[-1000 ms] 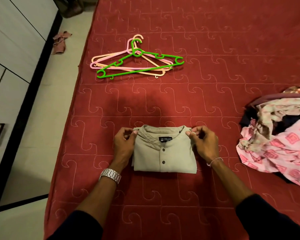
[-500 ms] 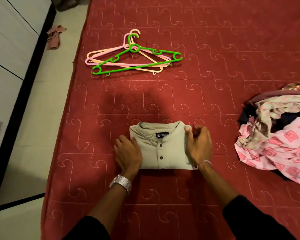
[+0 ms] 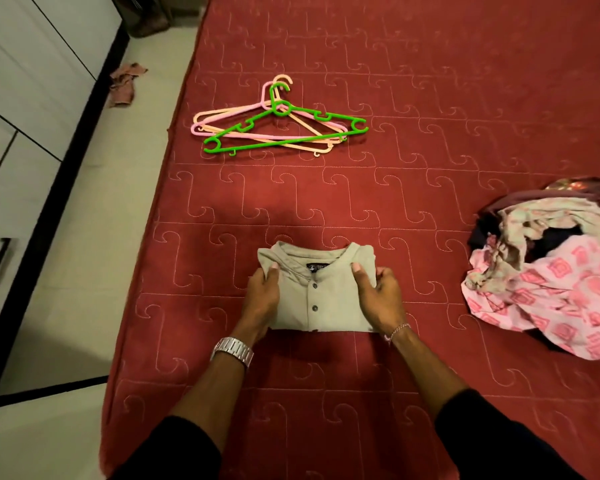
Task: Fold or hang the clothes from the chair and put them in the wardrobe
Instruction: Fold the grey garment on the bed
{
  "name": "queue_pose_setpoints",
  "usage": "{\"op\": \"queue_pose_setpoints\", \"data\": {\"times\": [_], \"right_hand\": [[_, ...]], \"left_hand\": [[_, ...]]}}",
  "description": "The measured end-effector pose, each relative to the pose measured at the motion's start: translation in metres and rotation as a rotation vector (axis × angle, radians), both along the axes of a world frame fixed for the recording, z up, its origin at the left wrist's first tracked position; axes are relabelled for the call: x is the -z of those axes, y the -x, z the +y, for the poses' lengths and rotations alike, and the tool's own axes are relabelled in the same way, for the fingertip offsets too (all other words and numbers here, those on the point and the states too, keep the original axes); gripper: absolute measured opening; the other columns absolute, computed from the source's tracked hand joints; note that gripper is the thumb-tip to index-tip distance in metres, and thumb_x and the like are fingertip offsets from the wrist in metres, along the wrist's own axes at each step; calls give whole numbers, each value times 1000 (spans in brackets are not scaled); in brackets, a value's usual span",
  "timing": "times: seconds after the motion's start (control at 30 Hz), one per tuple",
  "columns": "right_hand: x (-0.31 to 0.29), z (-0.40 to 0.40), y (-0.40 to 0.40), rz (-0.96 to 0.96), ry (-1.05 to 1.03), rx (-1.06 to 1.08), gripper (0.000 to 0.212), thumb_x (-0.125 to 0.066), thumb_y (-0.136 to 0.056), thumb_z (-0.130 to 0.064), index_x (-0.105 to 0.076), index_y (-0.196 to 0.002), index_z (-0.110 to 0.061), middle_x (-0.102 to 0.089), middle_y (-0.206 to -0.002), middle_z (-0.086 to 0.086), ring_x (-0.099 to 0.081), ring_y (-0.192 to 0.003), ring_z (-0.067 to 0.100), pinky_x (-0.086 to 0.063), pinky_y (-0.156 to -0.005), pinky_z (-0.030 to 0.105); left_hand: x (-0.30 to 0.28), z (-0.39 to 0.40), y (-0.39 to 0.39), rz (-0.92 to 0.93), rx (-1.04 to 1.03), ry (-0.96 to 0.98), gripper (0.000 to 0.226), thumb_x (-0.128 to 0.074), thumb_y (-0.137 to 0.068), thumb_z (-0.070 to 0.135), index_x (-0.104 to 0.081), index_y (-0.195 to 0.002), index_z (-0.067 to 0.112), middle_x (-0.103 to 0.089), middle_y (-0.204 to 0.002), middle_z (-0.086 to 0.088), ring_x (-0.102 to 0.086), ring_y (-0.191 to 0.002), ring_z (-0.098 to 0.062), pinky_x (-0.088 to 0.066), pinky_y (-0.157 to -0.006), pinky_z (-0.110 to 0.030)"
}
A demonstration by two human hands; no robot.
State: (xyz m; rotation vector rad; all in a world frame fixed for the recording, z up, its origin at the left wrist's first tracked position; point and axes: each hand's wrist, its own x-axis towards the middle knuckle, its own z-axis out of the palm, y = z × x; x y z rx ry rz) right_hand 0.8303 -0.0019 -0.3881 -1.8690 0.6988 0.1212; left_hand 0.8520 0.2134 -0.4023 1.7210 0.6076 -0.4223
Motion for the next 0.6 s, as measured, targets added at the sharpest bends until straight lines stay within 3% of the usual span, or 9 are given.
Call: {"op": "queue_pose_setpoints", "data": {"times": [0.07,0.1,0.17,0.2,0.23,0.27,0.33,0.43,0.6], "right_hand": [[-24,8,4,-2,-58,15,44,-65,-92,-51,-61,-104,-9,-67,-86,-2,-62,-72,11,-50,-60,27],[-34,11,5,12,-93,5,43,-65,-91,-55,-64,-95,-12,-68,-79,0,-64,-68,16,-51,-59,32],[-62,22,17,46,-199,-37,48,-64,-88,-62,-53,-67,-20,-54,-60,2,-52,-55,25,-47,-57,34],[-81,29,20,55,-252,-53,49,-63,-88,-63,-52,-64,-21,-52,-60,2,-37,-61,18,-52,-67,35],[-96,34,23,68,-297,-75,46,-63,-90,-60,-63,-72,-19,-62,-67,2,-59,-63,23,-54,-86,39],[-110,39,26,96,-360,-99,45,-63,-92,-56,-73,-96,-12,-74,-87,1,-71,-94,27,-51,-99,43],[-142,49,34,139,-600,-161,47,-61,-97,-43,-61,-134,-13,-73,-115,3,-70,-105,23,-51,-101,45],[-176,65,41,123,-779,-234,40,-54,-104,-28,-51,-142,-16,-69,-126,10,-67,-115,27,-51,-101,54],[-234,101,57,108,-818,-397,40,-49,-106,-26,-47,-145,-23,-68,-128,8,-67,-116,26,-55,-97,47]], "left_hand": [[-22,11,7,3,-36,106,34,-45,-104,40,-67,-110,15,-74,-109,-5,-70,-104,-24,-56,-94,-50],[-33,15,9,19,-50,147,36,-45,-105,38,-68,-113,12,-75,-109,-6,-71,-104,-23,-56,-95,-48],[-61,29,22,58,-92,198,40,-44,-105,39,-70,-115,9,-75,-110,-5,-71,-103,-21,-57,-93,-43],[-80,38,29,75,-106,216,41,-44,-105,39,-70,-115,9,-75,-110,-5,-71,-103,-20,-58,-90,-40],[-96,46,35,83,-104,233,40,-43,-105,37,-71,-114,10,-76,-109,-4,-71,-103,-19,-58,-86,-37],[-110,54,39,90,-104,240,38,-44,-105,36,-72,-113,10,-76,-107,-3,-71,-103,-19,-57,-83,-35],[-144,73,54,73,-102,239,36,-46,-104,34,-73,-111,11,-76,-106,-2,-70,-104,-20,-56,-84,-36],[-190,93,76,26,-90,259,35,-45,-105,33,-71,-113,11,-75,-111,-4,-71,-103,-17,-55,-83,-33],[-258,127,124,-95,-237,240,31,-52,-104,31,-69,-113,6,-74,-113,-12,-72,-99,-20,-56,-85,-34]]}}
